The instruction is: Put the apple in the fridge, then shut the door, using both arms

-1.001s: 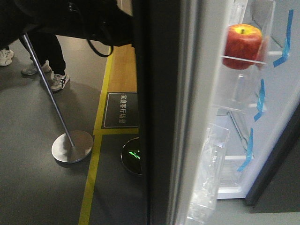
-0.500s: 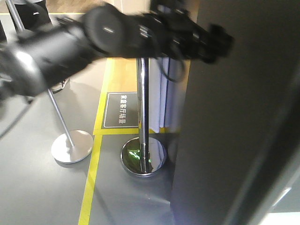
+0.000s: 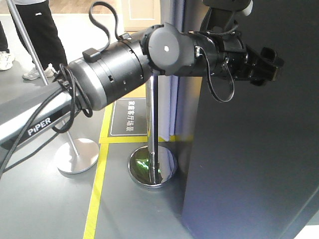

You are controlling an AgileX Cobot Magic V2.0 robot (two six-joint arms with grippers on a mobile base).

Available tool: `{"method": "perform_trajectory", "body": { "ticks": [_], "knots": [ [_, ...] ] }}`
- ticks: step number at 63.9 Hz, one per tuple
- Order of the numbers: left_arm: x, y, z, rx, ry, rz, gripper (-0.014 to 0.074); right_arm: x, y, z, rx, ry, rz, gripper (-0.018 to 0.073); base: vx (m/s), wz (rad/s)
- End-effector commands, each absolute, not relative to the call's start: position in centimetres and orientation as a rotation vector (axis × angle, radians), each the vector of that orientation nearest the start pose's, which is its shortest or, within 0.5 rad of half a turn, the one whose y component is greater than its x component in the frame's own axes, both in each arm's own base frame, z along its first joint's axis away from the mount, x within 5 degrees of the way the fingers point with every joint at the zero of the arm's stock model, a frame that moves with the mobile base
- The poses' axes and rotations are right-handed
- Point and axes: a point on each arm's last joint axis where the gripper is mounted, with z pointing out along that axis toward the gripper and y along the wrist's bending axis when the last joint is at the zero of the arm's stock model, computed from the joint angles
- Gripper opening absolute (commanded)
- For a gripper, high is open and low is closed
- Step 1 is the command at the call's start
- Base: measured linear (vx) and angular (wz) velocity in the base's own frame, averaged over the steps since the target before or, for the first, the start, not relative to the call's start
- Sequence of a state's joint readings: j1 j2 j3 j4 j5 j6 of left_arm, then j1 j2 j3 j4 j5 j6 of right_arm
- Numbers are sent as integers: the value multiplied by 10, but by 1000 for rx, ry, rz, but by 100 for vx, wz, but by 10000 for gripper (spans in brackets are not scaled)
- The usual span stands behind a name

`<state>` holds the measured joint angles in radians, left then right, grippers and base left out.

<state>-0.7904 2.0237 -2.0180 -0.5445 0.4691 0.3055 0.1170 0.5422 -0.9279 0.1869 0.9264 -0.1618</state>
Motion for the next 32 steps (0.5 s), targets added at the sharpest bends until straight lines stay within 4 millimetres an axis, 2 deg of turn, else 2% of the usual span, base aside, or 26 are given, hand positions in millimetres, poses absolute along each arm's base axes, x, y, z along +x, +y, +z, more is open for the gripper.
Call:
{"method": "perform_trajectory", "body": {
  "ticks": [1, 11, 25, 32],
  "knots": [
    [315, -349, 423, 698, 1716, -921, 570, 72, 21, 410, -245, 1914, 178, 550, 0, 0],
    [307, -336, 440, 752, 1686, -843, 570, 72, 21, 410, -245, 1914, 178, 550, 0, 0],
    [296, -297, 473, 763, 1689, -810, 570, 72, 21, 410, -245, 1914, 178, 550, 0, 0],
    [290, -280, 481, 787, 1725, -795, 570, 72, 21, 410, -245, 1914, 178, 550, 0, 0]
  ]
}}
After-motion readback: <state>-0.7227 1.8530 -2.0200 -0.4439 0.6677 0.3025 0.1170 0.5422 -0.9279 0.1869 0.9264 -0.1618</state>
